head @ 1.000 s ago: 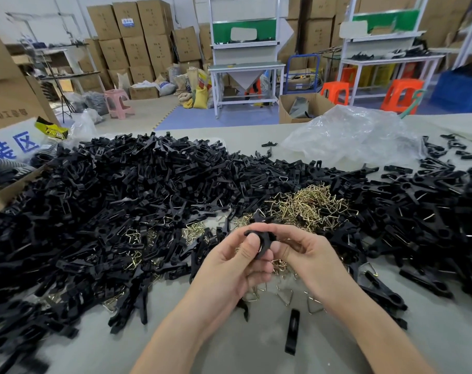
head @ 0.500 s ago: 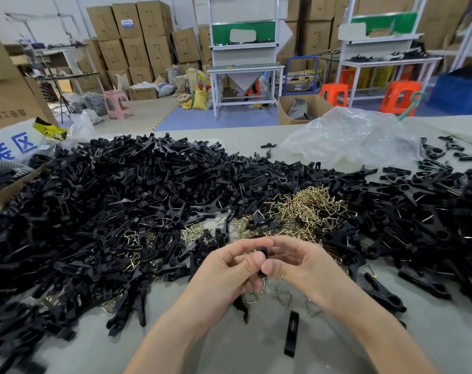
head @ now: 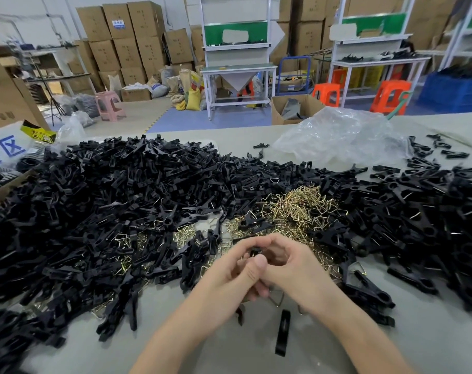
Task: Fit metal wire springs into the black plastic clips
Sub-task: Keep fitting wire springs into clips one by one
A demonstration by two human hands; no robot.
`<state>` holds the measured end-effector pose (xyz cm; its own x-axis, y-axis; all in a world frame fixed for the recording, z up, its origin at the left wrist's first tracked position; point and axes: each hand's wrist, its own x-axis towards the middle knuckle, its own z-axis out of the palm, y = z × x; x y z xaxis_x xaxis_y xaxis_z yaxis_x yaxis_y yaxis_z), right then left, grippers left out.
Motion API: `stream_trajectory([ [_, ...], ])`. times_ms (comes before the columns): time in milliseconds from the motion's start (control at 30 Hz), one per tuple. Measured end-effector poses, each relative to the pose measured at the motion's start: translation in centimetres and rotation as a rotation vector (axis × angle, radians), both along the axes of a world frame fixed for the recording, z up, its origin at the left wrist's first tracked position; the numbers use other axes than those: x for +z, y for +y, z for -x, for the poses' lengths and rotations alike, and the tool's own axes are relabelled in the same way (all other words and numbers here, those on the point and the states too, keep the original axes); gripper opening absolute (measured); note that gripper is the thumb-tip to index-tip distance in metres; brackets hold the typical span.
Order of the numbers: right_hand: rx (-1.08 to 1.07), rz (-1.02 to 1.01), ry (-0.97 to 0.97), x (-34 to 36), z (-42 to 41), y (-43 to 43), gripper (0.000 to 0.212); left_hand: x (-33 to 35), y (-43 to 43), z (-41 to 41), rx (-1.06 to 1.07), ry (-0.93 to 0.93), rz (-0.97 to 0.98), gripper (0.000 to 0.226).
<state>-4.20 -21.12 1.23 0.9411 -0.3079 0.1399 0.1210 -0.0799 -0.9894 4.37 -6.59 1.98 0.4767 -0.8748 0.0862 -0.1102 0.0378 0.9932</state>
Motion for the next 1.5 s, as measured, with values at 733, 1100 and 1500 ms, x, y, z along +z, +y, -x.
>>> stream_trajectory([
  [733,0.019,-0.12,-0.02,-0.3,-0.3,0.2,0.026,-0.1,-0.6,-0.6,0.035,0.095,-0.014,0.021],
  [1100,0.005,-0.121,-0.008,-0.4,-0.4,0.3,0.018,0.1,-0.5,-0.4,0.037,0.087,-0.024,0.025],
  [1500,-0.053,-0.078,0.024,-0.4,-0.6,0.6,0.017,0.2,-0.9,0.5,0.012,0.133,0.023,0.033],
])
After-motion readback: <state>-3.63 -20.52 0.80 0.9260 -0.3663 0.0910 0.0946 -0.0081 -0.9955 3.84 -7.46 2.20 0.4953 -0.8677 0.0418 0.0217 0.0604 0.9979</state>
